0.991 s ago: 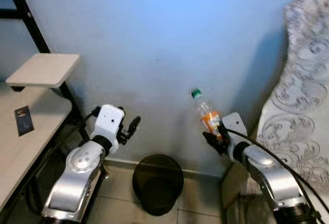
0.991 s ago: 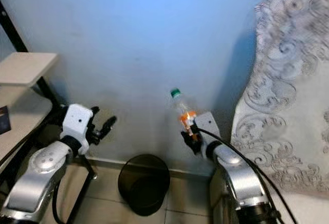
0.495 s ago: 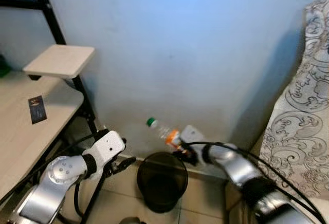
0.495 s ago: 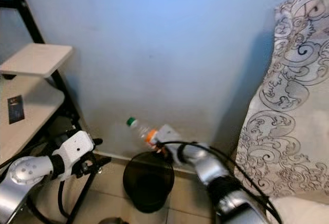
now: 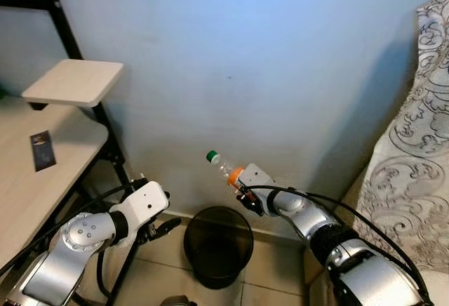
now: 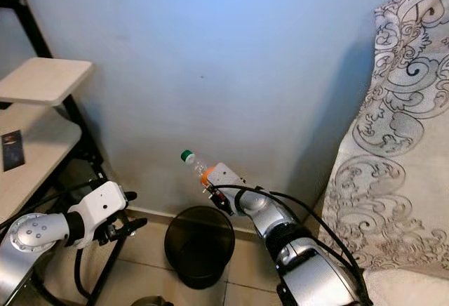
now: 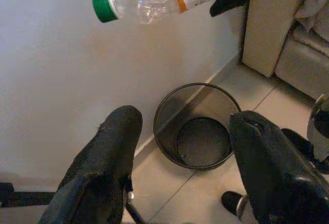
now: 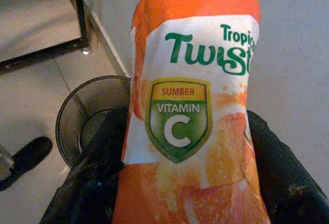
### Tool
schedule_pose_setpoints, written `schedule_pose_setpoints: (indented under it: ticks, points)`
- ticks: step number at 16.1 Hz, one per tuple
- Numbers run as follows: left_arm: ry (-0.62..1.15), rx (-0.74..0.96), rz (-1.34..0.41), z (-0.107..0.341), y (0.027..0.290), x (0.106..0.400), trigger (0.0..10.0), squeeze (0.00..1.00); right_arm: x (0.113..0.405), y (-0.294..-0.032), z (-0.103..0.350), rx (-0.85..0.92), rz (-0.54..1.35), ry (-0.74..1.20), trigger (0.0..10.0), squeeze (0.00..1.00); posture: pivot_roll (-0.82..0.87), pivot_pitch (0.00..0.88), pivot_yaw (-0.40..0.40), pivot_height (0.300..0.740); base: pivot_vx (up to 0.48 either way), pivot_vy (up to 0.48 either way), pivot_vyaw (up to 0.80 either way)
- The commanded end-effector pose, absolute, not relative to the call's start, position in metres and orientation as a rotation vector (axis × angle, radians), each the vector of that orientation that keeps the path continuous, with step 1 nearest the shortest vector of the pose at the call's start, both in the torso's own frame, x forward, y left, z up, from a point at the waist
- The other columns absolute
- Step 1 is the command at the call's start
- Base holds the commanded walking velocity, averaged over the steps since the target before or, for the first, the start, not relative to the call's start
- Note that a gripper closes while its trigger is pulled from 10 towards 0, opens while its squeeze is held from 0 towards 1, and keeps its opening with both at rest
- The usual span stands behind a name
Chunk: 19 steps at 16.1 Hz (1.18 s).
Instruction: Clean up the room
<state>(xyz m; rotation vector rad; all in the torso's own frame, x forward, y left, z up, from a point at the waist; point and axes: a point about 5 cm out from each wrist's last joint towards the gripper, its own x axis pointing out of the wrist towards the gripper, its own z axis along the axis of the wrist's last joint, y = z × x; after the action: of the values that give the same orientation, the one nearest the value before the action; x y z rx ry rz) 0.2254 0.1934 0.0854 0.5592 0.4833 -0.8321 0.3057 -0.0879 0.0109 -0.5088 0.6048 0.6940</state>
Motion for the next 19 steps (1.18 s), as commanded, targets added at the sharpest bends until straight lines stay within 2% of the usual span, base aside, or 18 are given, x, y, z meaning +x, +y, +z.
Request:
schedule_pose_setpoints:
  ticks: [1, 8, 14, 16, 19]
  points:
    - [0.473, 0.588, -0.824, 0.089, 0.196, 0.227, 10.0, 0.00, 0.307, -0.082, 0.013, -0.491, 0.726, 0.595, 10.0, 1.00, 0.14, 0.000, -0.009, 0.740, 0.000, 0.000, 0.00]
    - [0.476, 0.592, -0.825, 0.089, 0.197, 0.227, 10.0, 0.00, 0.298, -0.080, 0.003, -0.498, 0.771, 0.637, 10.0, 1.00, 0.14, 0.000, -0.004, 0.740, 0.000, 0.000, 0.00]
    - [0.469, 0.593, -0.813, 0.089, 0.199, 0.228, 10.0, 0.00, 0.291, -0.089, -0.004, -0.484, 0.777, 0.654, 10.0, 1.00, 0.14, 0.000, -0.003, 0.740, 0.000, 0.000, 0.00]
    - [0.421, 0.528, -0.731, 0.093, 0.195, 0.233, 10.0, 0.00, 0.298, -0.097, 0.004, -0.379, 0.706, 0.589, 10.0, 1.00, 0.14, 0.000, -0.008, 0.740, 0.000, 0.000, 0.00]
    - [0.313, 0.311, -0.457, 0.101, 0.190, 0.247, 10.0, 0.00, 0.305, -0.126, 0.027, -0.231, 0.476, 0.386, 10.0, 1.00, 0.13, 0.000, -0.003, 0.740, 0.000, 0.000, 0.00]
